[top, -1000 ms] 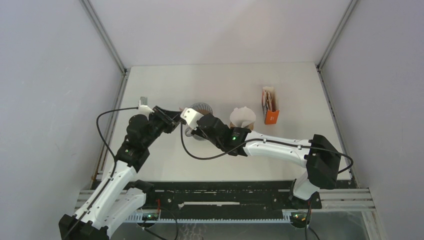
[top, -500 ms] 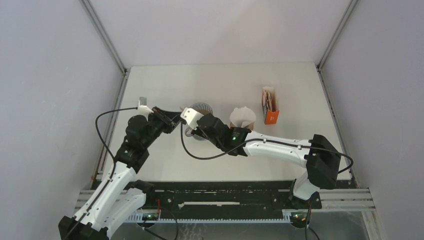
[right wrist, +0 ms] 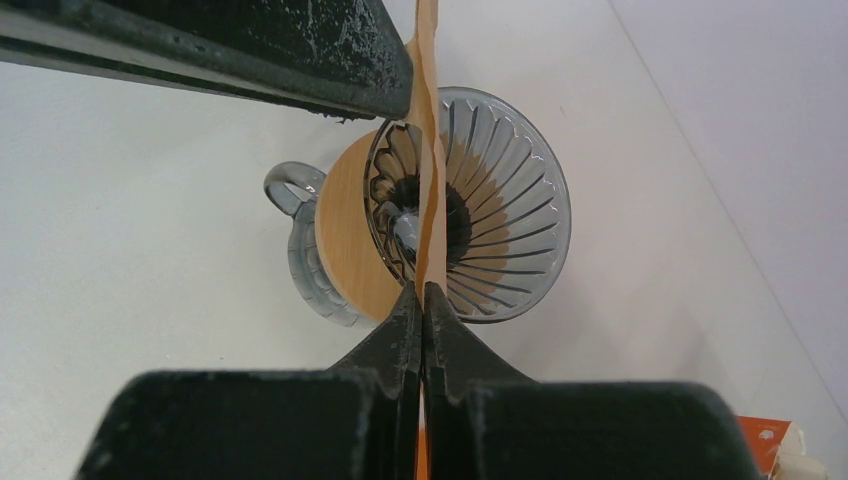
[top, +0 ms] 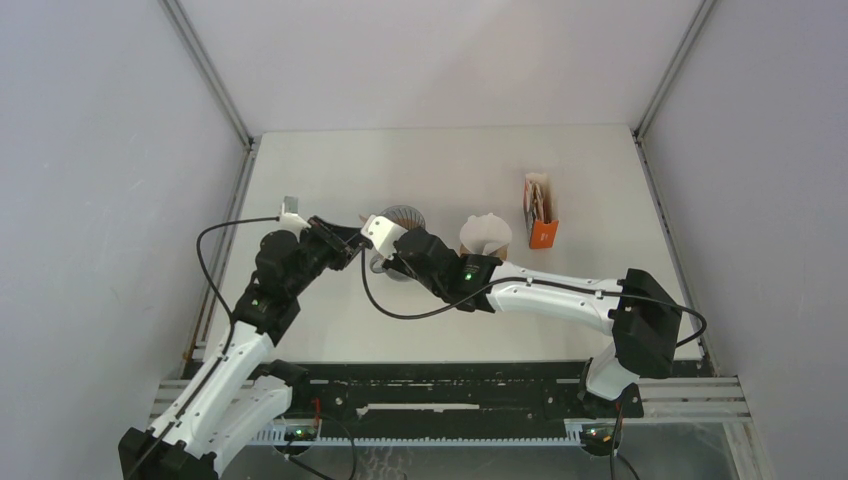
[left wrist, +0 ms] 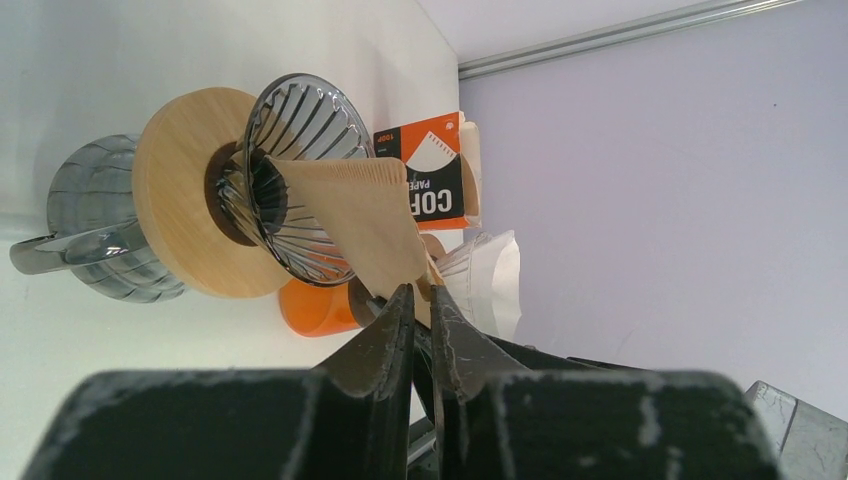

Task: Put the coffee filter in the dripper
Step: Place the coffee filter in the coffee dripper.

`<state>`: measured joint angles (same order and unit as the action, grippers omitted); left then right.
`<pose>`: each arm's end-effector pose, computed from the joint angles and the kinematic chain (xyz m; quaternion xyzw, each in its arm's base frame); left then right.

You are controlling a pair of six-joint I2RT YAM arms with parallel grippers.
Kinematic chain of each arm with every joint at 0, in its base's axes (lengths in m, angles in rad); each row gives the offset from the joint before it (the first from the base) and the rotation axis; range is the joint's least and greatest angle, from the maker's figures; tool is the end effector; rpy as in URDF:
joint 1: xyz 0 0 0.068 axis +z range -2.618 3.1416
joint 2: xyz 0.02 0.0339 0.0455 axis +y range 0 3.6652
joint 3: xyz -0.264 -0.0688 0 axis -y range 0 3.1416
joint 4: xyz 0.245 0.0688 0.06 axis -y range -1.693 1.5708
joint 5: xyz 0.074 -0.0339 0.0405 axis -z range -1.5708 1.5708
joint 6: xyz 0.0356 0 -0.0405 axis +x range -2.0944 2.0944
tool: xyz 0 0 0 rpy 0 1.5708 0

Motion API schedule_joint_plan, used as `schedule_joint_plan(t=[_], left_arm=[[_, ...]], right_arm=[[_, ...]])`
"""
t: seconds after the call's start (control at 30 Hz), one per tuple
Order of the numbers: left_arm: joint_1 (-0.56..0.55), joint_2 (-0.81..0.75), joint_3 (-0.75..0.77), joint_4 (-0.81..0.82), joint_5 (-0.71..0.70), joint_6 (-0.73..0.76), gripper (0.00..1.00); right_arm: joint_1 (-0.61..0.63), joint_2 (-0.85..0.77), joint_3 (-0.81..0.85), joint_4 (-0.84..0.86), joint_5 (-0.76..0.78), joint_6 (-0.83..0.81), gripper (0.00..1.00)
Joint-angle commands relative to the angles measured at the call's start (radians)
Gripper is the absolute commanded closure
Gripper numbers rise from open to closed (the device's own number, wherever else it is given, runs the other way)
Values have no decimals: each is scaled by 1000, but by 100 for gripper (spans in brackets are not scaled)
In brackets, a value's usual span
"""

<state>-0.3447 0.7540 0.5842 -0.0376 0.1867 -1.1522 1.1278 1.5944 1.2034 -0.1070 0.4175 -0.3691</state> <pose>0.1727 -0.0690 0.2895 -0.2497 0.7340 -0.4800 0.4104 0.1713 0.3274 0.2886 -0.4946 0.6882 0.0197 0.5304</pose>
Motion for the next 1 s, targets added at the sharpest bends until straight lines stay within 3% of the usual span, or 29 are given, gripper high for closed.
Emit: schedule_joint_plan(t=[0.0,0.7,0.97], left_arm=[[1,-4,-1,14,4,14,85],[1,-9,36,22,-13,4,82],[2,-11,33,36,-9,-3,99]], right_arm=[[1,-10,16,40,13,10,100],[7,-8,16,33,10,9,100],[10,-11,16,33,7,7,100]])
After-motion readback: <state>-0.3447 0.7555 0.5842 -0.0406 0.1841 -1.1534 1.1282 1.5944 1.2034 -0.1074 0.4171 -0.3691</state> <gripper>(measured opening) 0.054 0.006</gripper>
